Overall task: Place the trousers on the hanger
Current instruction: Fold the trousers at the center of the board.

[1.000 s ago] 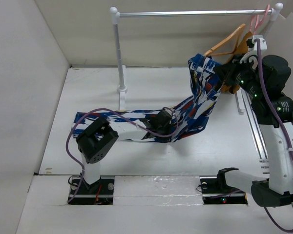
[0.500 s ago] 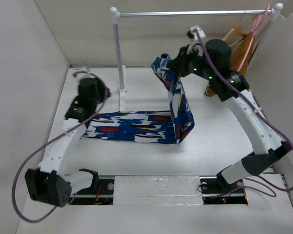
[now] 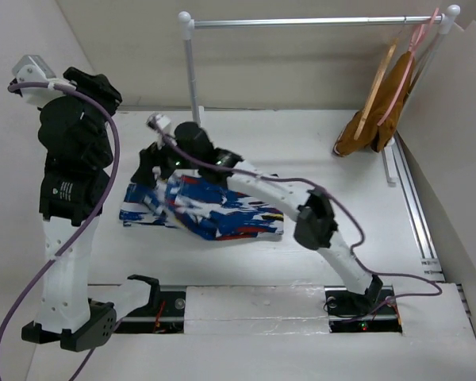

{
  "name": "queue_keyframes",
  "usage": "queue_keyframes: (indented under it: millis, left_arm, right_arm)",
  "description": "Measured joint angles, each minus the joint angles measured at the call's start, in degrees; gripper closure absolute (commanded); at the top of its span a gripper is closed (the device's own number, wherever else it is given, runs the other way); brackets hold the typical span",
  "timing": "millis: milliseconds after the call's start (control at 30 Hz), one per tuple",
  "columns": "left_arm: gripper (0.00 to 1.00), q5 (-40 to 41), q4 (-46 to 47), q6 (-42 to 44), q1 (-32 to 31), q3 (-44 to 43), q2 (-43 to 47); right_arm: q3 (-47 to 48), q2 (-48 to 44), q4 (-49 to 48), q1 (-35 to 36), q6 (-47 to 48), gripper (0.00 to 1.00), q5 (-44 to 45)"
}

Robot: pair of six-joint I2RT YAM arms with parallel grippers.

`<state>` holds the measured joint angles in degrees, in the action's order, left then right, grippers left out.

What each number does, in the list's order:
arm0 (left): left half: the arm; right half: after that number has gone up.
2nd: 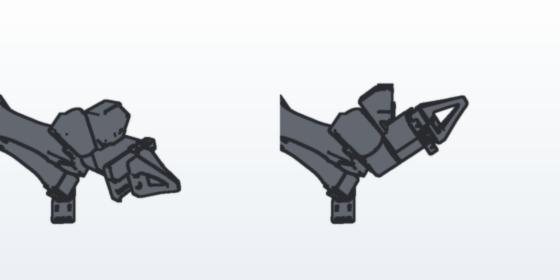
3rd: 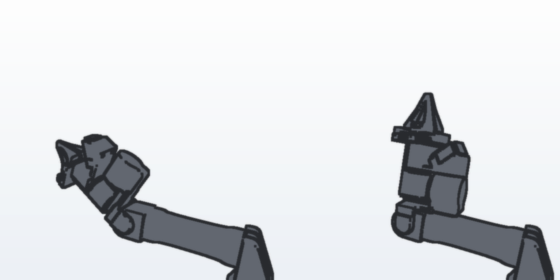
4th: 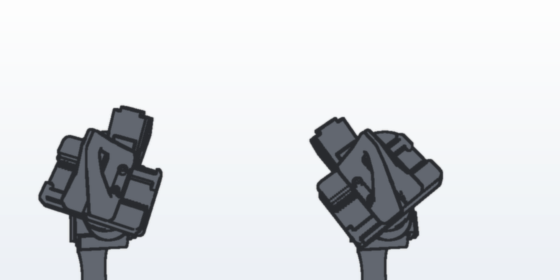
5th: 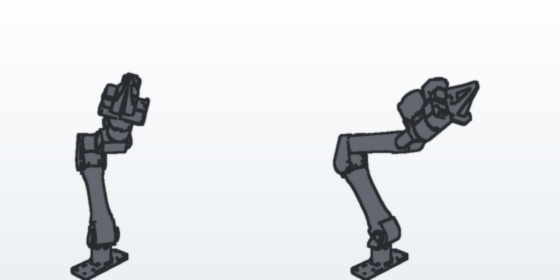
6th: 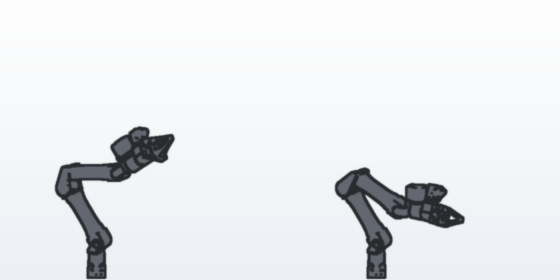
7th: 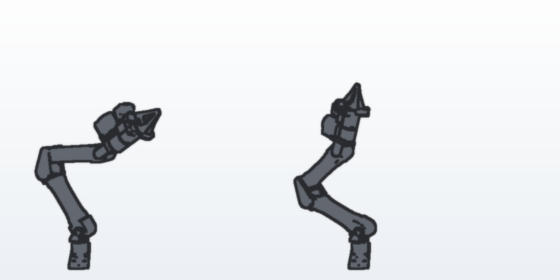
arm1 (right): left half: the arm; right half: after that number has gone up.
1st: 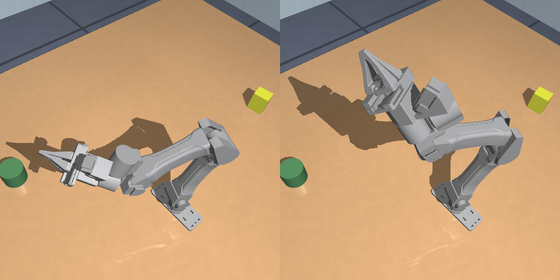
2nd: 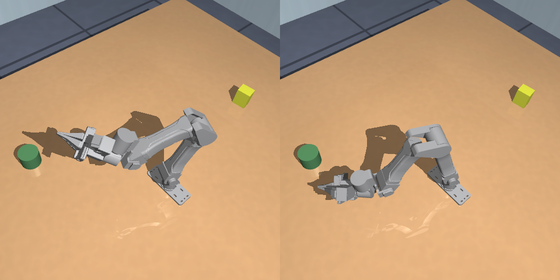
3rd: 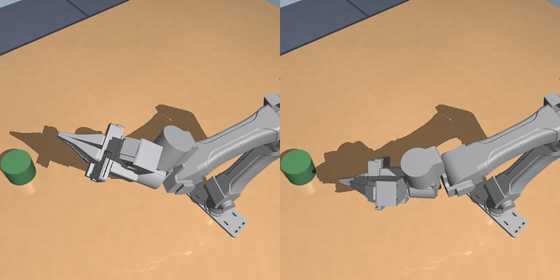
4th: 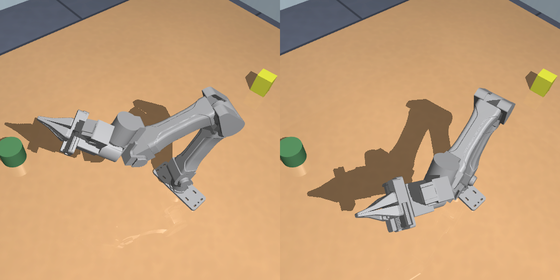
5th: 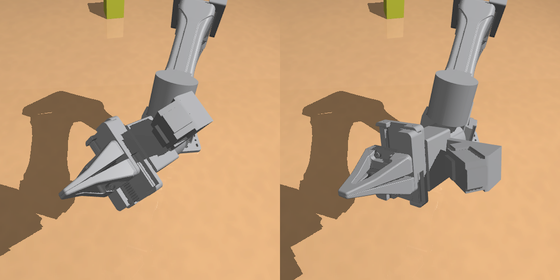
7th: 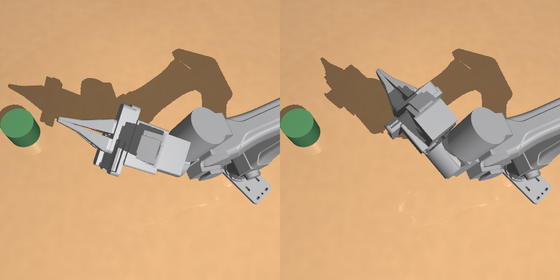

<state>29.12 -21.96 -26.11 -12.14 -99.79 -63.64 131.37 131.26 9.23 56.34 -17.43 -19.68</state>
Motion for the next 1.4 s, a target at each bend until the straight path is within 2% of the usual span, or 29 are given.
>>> queue_keyframes:
  millis: [67,133,200,267,300,333,367,400,467,500,600,700,967,1200,1233,1267,1300,1333,1367,1400]
  left_arm:
    - [0.52,1.7,-0.4,0.8,0.0,0.1,0.3]
    - [0.48,3.0,0.2,1.3,0.0,1.9,1.2]
    - [0.47,3.3,0.7,1.4,0.0,6.2,2.2]
    - [0.47,2.8,2.1,1.4,0.0,12.5,3.0]
    - [0.47,2.3,2.3,1.4,0.0,15.9,3.0]
    - [0.47,1.2,3.0,1.4,0.0,19.5,3.0]
    - [0.47,0.1,3.5,1.0,0.0,23.3,2.6]
    - [0.47,-1.2,3.3,0.5,0.0,26.6,1.9]
    - [0.48,-5.4,5.4,-1.0,0.3,33.6,-1.3]
    - [0.49,-8.2,6.3,-2.0,0.3,37.2,-2.9]
    - [0.52,-14.6,8.4,-5.1,0.6,46.1,-8.5]
    - [0.53,-18.3,9.1,-8.1,2.1,50.7,-14.2]
    - [0.53,-21.3,13.1,-13.9,8.7,54.5,-18.7]
    - [0.57,-24.1,14.0,-15.3,11.6,55.0,-19.3]
    - [0.62,-24.5,13.7,-15.2,11.7,54.9,-19.1]
    - [0.66,-24.7,13.4,-15.0,11.6,54.6,-18.8]
    - [0.70,-24.6,12.8,-14.6,11.1,54.2,-18.3]
    - [0.82,-24.5,12.0,-14.0,10.5,53.4,-17.6]
    - [0.91,-24.6,11.3,-13.6,9.5,52.1,-16.7]
    - [0.99,-24.3,10.7,-12.7,7.8,50.3,-15.8]
  right_arm:
    - [5.9,8.6,-1.2,1.8,-1.9,0.02,-4.9]
    - [5.4,12.5,-1.3,2.5,-2.8,0.02,-8.5]
    - [-4.7,10.3,-2.5,2.0,-2.6,0.05,-10.9]
    - [-19.9,3.9,-5.3,0.4,-2.1,0.11,-12.3]
    - [-26.6,0.1,-5.1,-0.8,-2.0,0.23,-12.8]
    - [-32.2,-3.8,-4.9,-2.3,-1.2,0.31,-13.2]
    - [-35.9,-7.1,-5.1,-3.7,0.2,0.78,-13.4]
    - [-41.1,-12.5,-5.0,-5.7,0.2,0.78,-13.4]
    - [-47.5,-21.5,-6.1,-9.5,2.5,0.96,-12.1]
    - [-50.9,-26.3,-6.6,-11.2,3.7,0.99,-11.6]
    - [-58.6,-36.9,-7.6,-14.9,6.0,1.00,-10.1]
    - [-66.9,-41.7,-8.2,-16.7,8.4,1.00,-8.3]
    - [-88.6,-42.1,-5.4,-20.3,10.1,1.00,-4.8]
    - [-92.2,-44.8,-7.9,-20.0,9.7,1.00,-3.5]
    - [-92.0,-45.3,-7.3,-19.9,9.8,0.98,-3.2]
    - [-91.5,-45.9,-6.1,-19.9,10.0,0.84,-3.1]
    - [-90.5,-46.8,-3.8,-19.9,10.2,0.75,-2.8]
    - [-88.7,-47.8,-0.9,-19.9,10.7,0.66,-2.6]
    - [-86.2,-48.9,1.9,-19.9,11.4,0.47,-2.5]
    - [-82.9,-49.8,5.1,-20.1,11.8,0.41,-2.3]
